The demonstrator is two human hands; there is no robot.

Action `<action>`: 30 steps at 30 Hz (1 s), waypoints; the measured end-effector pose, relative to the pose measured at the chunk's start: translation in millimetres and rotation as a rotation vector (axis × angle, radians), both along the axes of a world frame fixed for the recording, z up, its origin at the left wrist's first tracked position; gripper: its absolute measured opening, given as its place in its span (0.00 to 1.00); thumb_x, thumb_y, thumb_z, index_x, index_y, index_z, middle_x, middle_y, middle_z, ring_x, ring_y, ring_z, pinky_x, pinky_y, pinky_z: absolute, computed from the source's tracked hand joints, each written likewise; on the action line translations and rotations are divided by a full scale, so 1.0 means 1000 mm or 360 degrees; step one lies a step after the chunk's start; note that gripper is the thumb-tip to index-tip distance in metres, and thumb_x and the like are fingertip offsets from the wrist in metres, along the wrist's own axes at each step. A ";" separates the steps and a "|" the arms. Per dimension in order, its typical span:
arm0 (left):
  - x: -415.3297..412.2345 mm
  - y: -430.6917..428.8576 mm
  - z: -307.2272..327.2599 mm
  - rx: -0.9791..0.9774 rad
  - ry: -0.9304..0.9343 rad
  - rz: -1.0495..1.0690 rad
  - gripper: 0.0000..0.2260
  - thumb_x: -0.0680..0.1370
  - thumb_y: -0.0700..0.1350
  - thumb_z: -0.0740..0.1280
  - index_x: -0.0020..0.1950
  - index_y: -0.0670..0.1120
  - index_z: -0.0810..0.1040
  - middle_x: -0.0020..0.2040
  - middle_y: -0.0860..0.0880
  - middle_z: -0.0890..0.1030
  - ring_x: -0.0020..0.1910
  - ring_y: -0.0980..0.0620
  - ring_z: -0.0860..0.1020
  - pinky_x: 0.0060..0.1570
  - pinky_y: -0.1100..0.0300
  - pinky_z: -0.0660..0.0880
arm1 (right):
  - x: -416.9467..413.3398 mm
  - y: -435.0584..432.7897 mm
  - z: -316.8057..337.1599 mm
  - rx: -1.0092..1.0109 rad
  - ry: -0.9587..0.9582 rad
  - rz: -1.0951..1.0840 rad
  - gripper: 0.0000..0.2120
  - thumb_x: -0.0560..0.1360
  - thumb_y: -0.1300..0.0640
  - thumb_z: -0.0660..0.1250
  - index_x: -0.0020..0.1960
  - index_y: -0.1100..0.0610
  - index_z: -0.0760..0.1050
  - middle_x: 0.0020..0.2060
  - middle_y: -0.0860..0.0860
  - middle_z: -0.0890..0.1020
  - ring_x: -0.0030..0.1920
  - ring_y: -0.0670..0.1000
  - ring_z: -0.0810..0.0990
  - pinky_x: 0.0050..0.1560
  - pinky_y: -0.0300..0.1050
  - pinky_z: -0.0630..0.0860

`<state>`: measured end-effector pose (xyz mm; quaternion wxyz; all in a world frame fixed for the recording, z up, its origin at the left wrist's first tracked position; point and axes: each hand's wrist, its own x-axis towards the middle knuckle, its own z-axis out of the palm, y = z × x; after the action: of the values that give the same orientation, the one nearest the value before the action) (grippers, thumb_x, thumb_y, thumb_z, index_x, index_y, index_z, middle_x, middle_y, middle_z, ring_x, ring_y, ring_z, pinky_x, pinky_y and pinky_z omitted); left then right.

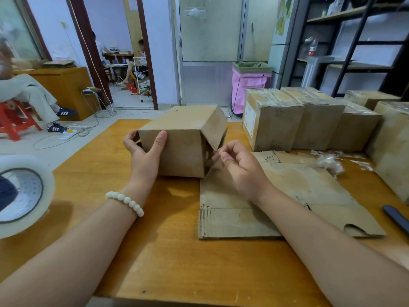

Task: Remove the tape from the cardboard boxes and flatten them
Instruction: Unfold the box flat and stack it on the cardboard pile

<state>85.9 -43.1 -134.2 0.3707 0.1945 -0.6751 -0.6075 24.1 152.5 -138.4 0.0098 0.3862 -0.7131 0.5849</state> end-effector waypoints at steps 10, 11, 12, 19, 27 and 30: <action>0.003 0.025 -0.004 -0.0647 -0.0264 -0.0013 0.53 0.61 0.66 0.70 0.77 0.61 0.43 0.77 0.48 0.31 0.77 0.44 0.34 0.73 0.40 0.42 | 0.013 -0.010 0.001 0.0215 0.0069 0.0100 0.10 0.73 0.58 0.72 0.42 0.47 0.72 0.57 0.43 0.66 0.59 0.33 0.66 0.56 0.21 0.62; 0.000 0.023 -0.005 -0.0627 -0.0282 0.0002 0.53 0.60 0.67 0.72 0.78 0.61 0.46 0.77 0.47 0.31 0.77 0.44 0.34 0.74 0.40 0.42 | 0.014 -0.010 0.003 0.0229 0.0064 0.0076 0.09 0.72 0.57 0.73 0.40 0.47 0.74 0.59 0.44 0.63 0.62 0.36 0.64 0.57 0.20 0.59; -0.001 0.020 -0.006 -0.0604 -0.0280 0.0025 0.53 0.60 0.70 0.74 0.77 0.60 0.50 0.78 0.46 0.32 0.77 0.43 0.35 0.75 0.39 0.42 | 0.016 -0.010 0.004 0.0258 0.0066 0.0068 0.10 0.70 0.56 0.74 0.38 0.46 0.74 0.60 0.45 0.61 0.65 0.39 0.63 0.58 0.20 0.57; 0.001 0.014 -0.007 -0.0479 -0.0165 -0.0111 0.37 0.57 0.78 0.62 0.62 0.64 0.61 0.78 0.47 0.34 0.78 0.43 0.40 0.75 0.39 0.48 | 0.023 -0.015 0.002 0.0268 0.0069 0.0065 0.13 0.70 0.55 0.75 0.33 0.50 0.71 0.60 0.44 0.65 0.66 0.44 0.62 0.59 0.25 0.62; -0.004 0.016 0.002 -0.0425 -0.0186 -0.0051 0.37 0.56 0.71 0.66 0.59 0.58 0.59 0.78 0.46 0.38 0.78 0.44 0.46 0.72 0.51 0.57 | 0.022 -0.023 -0.005 0.0266 0.0218 -0.0058 0.17 0.73 0.67 0.67 0.38 0.48 0.65 0.55 0.50 0.67 0.54 0.47 0.70 0.52 0.28 0.66; -0.004 0.010 0.006 -0.0410 -0.0100 0.0017 0.39 0.56 0.70 0.65 0.61 0.56 0.59 0.77 0.44 0.47 0.74 0.44 0.55 0.69 0.53 0.62 | 0.024 -0.024 -0.006 0.0199 0.0111 -0.0059 0.20 0.73 0.68 0.65 0.48 0.44 0.64 0.70 0.53 0.60 0.70 0.47 0.63 0.64 0.33 0.64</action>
<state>82.1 -32.6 -128.4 0.3745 0.1676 -0.7578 -0.5074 47.6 128.7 -144.2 0.0215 0.3929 -0.7546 0.5251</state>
